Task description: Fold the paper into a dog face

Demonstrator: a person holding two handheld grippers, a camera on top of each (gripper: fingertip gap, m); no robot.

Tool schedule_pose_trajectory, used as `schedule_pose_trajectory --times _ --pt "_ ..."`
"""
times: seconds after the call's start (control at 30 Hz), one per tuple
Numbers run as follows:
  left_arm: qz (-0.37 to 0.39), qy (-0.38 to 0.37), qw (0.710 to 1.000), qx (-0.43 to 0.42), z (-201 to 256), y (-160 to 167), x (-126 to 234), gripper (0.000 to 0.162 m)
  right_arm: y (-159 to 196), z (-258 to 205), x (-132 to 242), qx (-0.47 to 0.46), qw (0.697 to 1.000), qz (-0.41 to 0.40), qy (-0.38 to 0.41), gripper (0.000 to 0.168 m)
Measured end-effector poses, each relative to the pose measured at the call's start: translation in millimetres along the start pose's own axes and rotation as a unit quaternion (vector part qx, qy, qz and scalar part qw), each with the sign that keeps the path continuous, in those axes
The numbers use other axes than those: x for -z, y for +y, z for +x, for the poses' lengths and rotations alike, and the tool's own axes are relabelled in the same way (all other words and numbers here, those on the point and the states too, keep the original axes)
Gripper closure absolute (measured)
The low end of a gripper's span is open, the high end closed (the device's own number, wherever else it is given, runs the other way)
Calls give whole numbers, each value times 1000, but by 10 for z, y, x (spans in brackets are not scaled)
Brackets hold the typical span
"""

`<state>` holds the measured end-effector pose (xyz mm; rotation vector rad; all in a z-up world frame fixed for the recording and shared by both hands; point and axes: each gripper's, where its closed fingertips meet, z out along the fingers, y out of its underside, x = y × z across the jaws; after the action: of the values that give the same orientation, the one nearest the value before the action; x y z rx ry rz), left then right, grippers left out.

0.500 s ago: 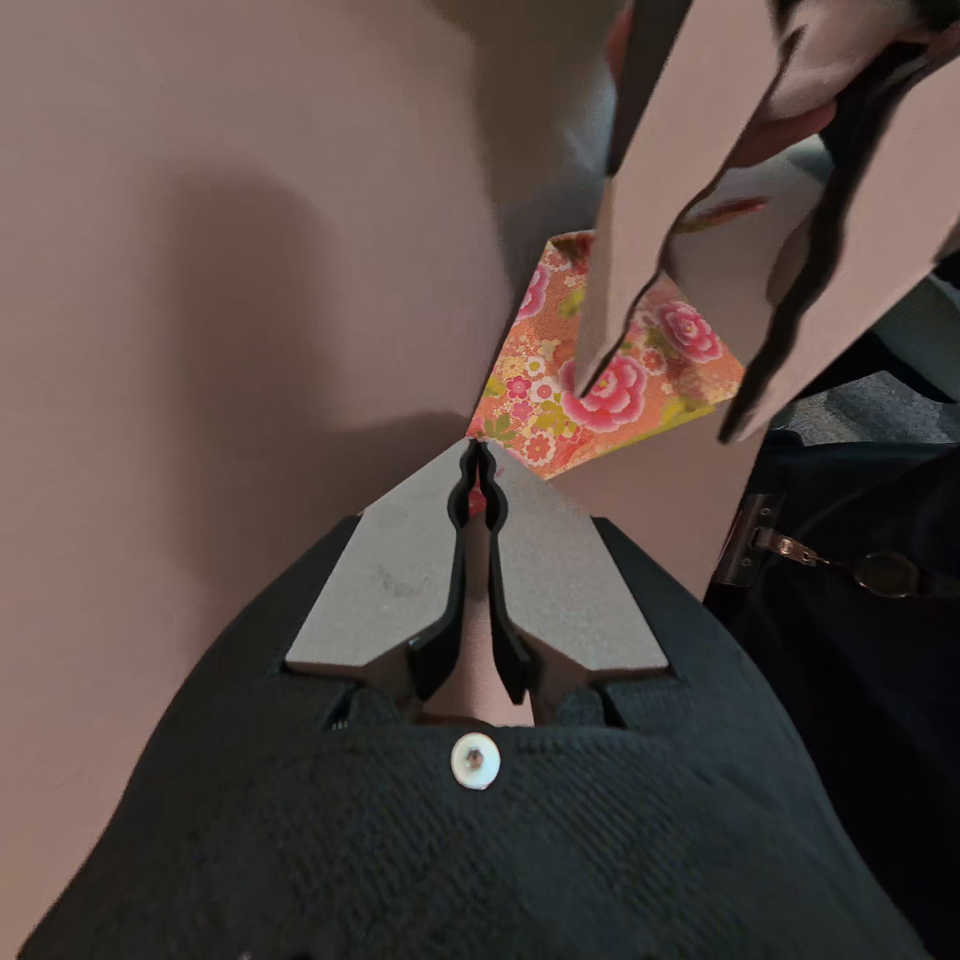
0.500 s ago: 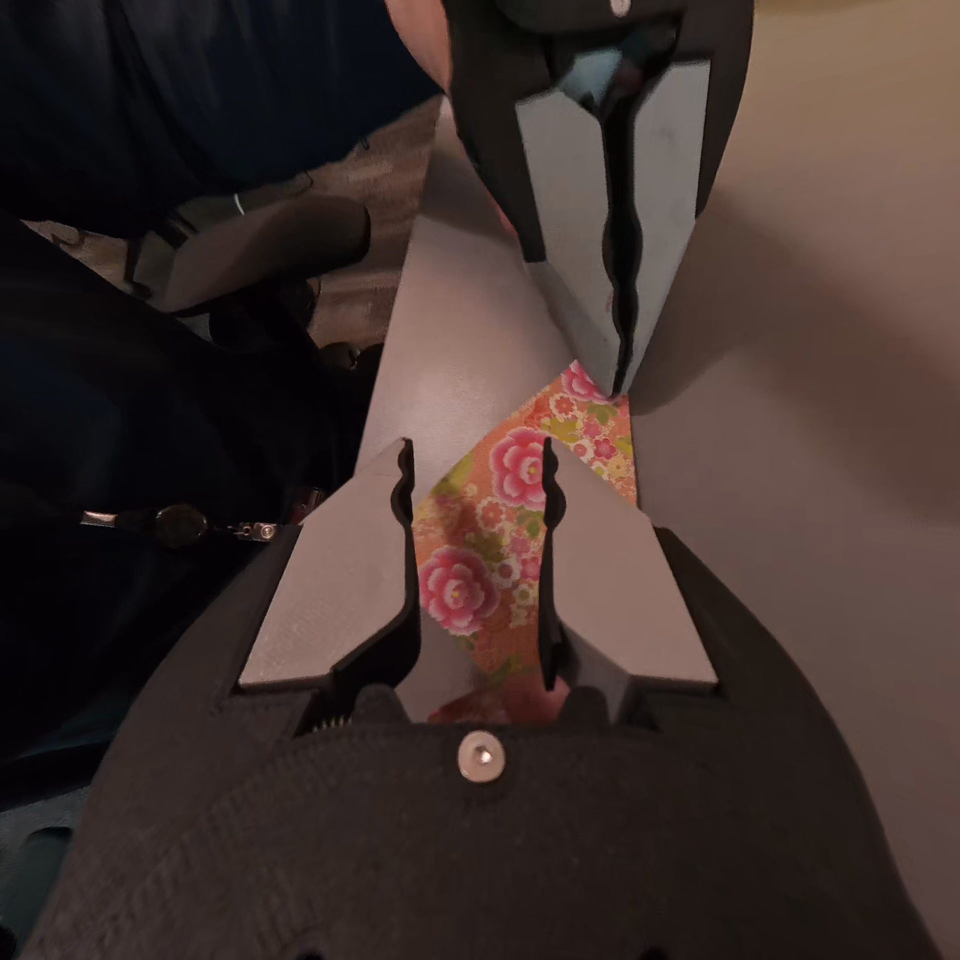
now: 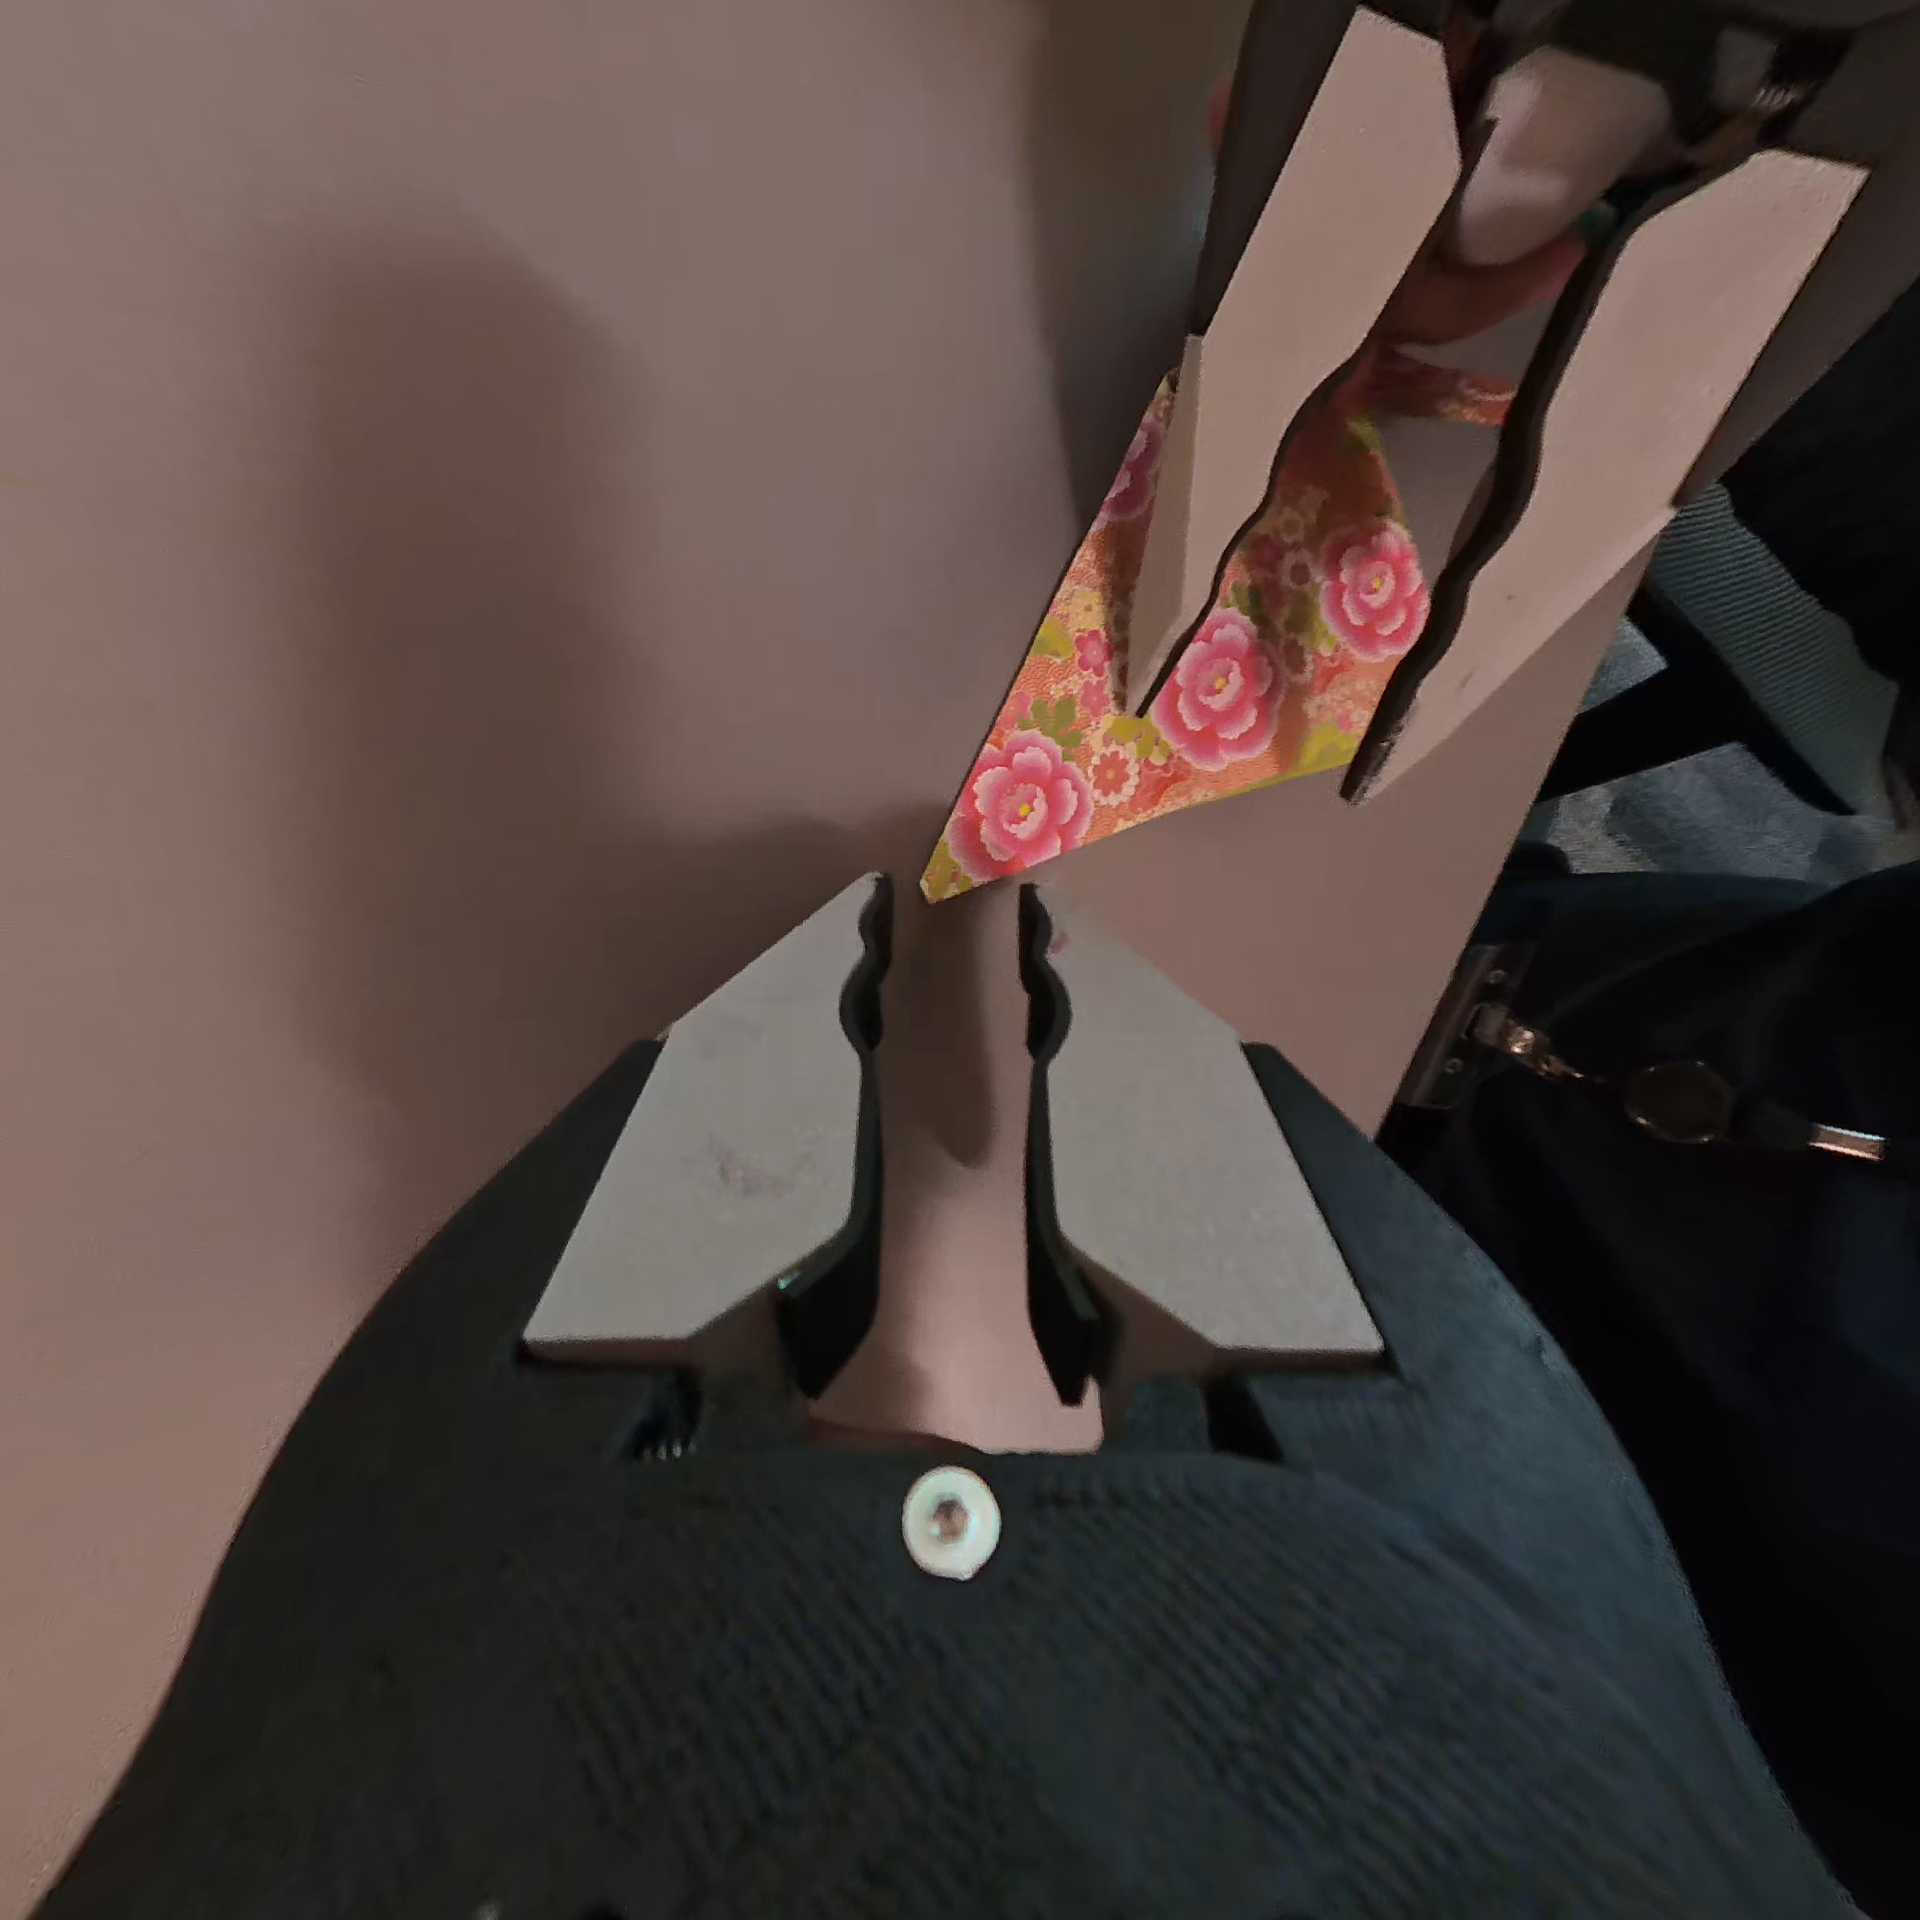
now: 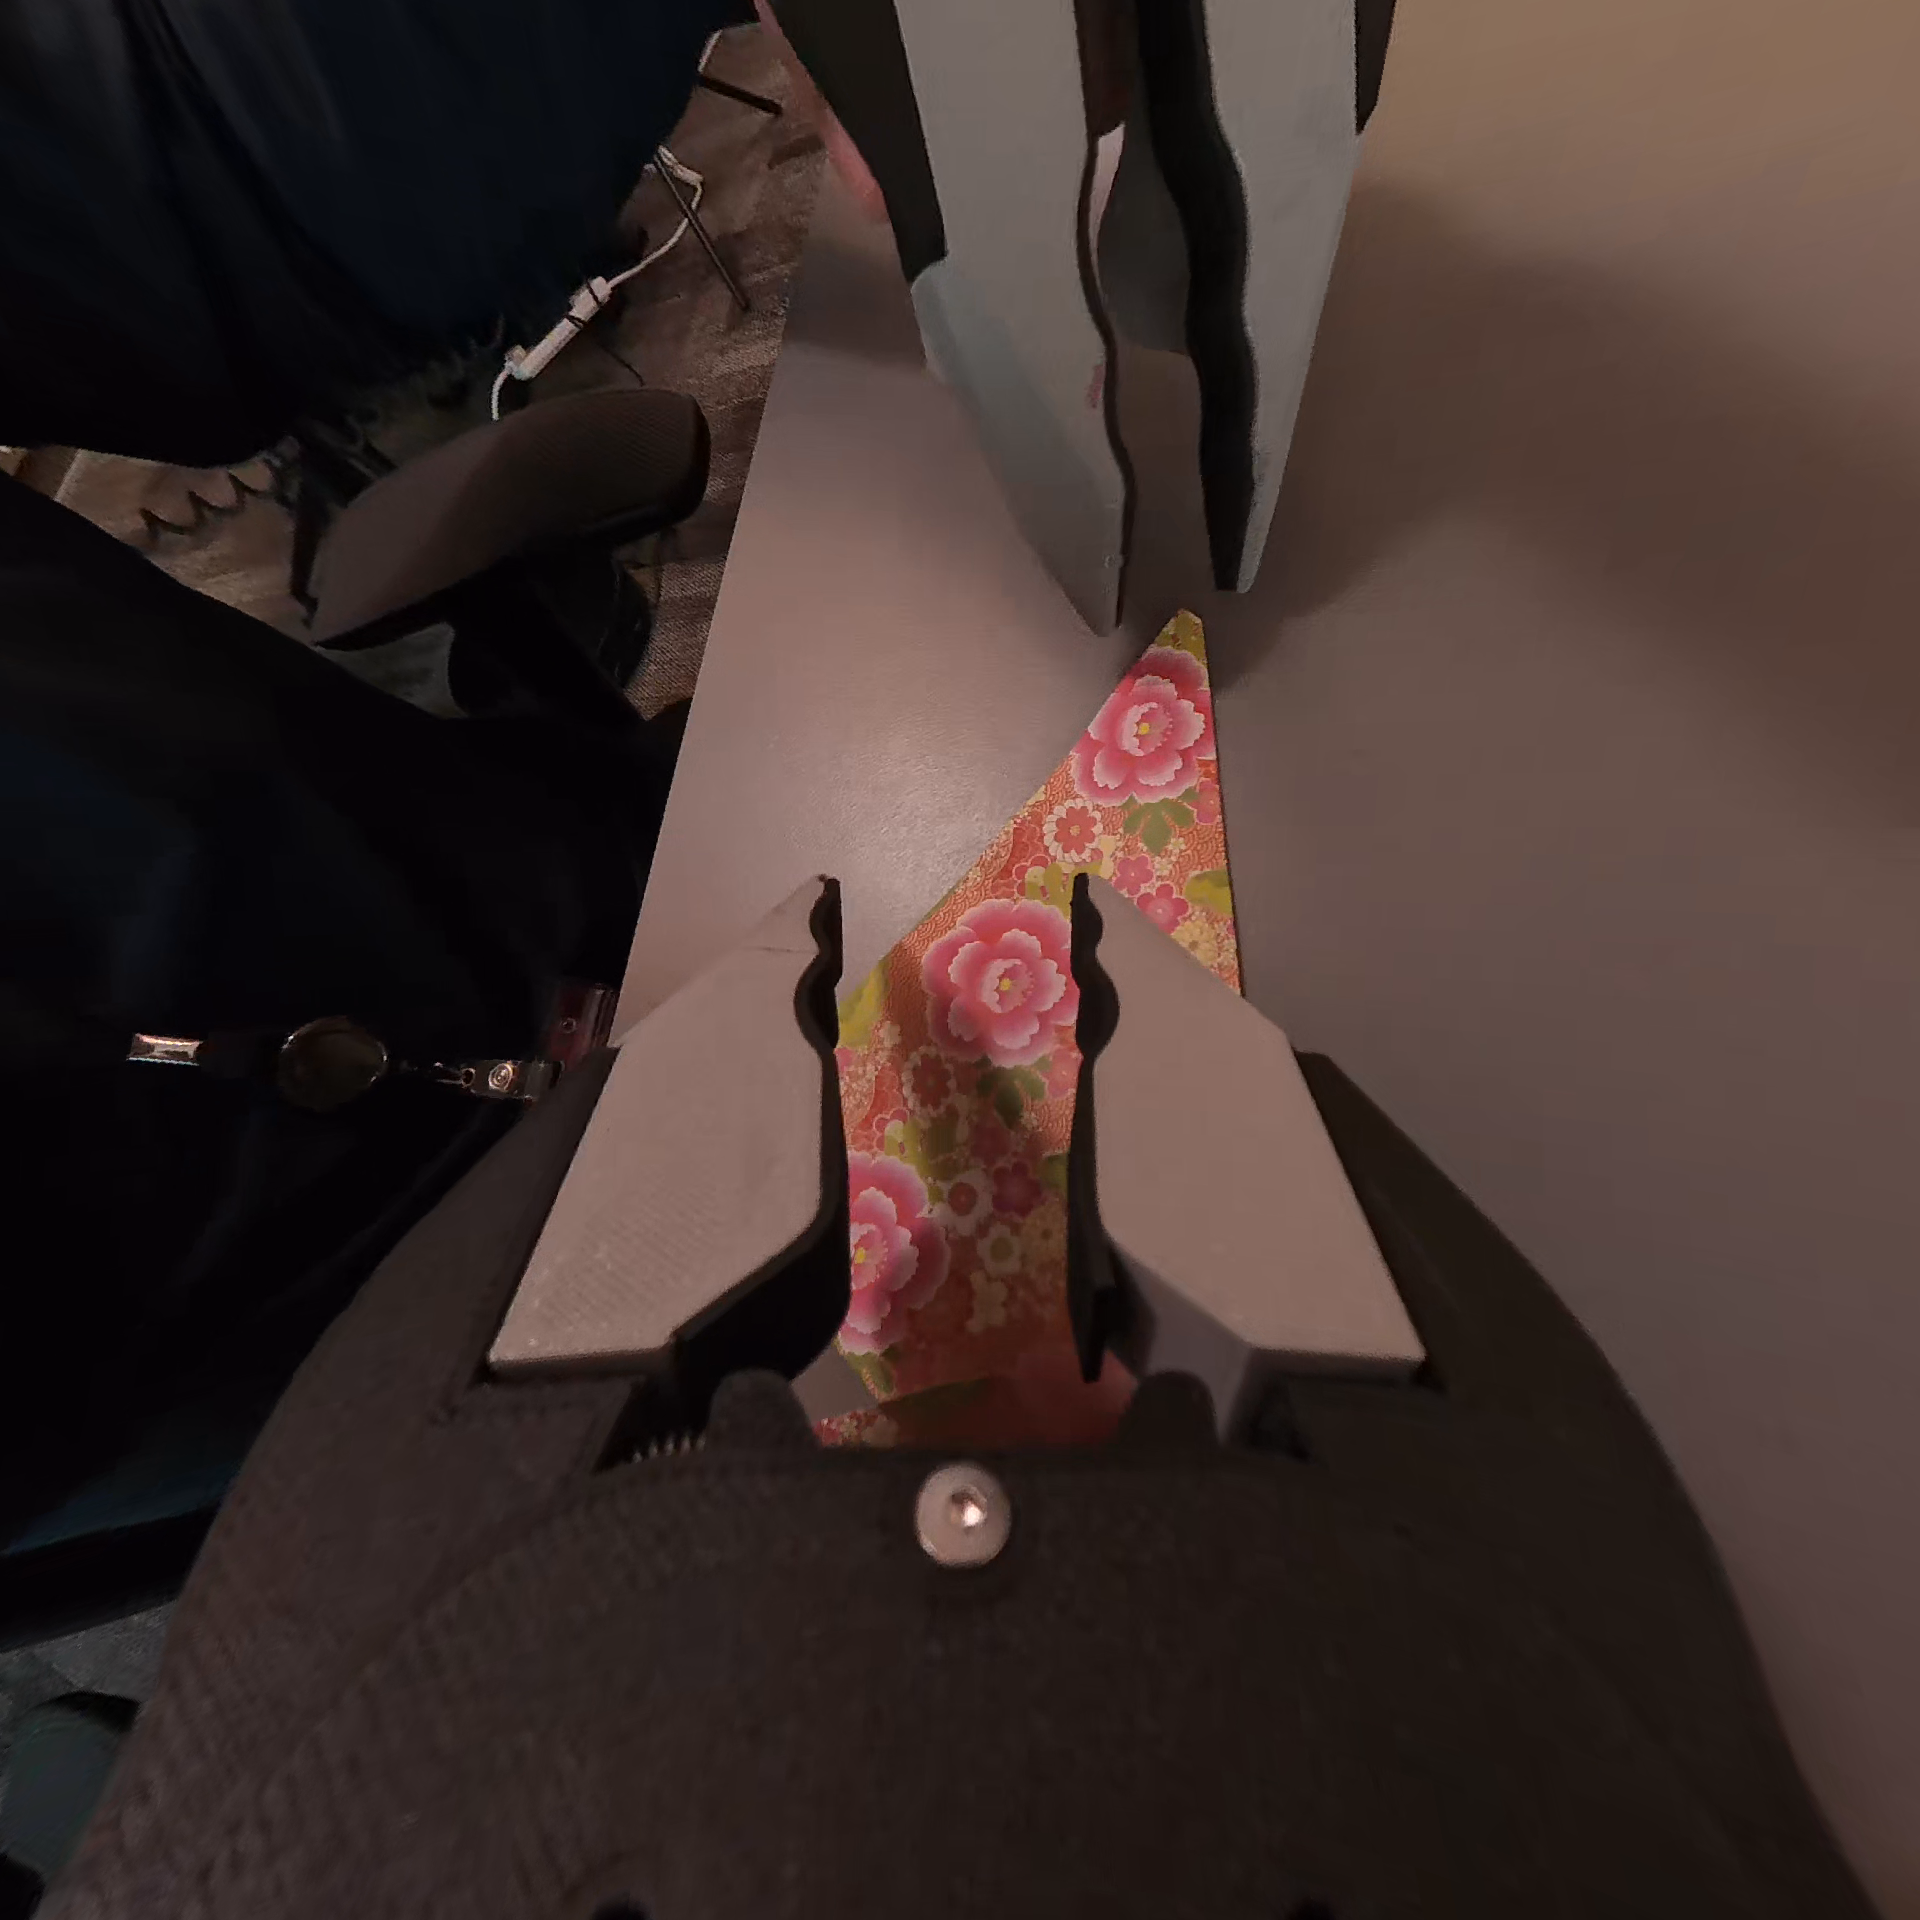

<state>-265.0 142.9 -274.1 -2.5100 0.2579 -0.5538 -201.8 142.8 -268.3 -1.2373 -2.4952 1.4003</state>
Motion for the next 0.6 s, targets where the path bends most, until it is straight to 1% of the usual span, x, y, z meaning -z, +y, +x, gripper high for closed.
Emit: schedule_pose_trajectory --times 0.07,0.1,0.2,0.33,0.47,0.6 --pt "4 14 1000 18 13 -17 -4 137 4 -1 -2 5 1000 0 4 127" --pt "7 21 999 27 20 -34 -18 139 5 -2 -3 7 1000 0 5 127" --pt "6 36 999 39 65 -48 -89 154 12 -13 -3 7 1000 -1 3 129" --pt "-11 34 999 40 77 -14 -98 162 23 -23 5 8 1000 0 4 129" --pt "-20 -19 999 23 -32 0 -43 162 21 -24 7 7 1000 1 3 129" --pt "-24 -35 999 20 -57 -12 34 162 22 -24 10 7 1000 2 4 129"
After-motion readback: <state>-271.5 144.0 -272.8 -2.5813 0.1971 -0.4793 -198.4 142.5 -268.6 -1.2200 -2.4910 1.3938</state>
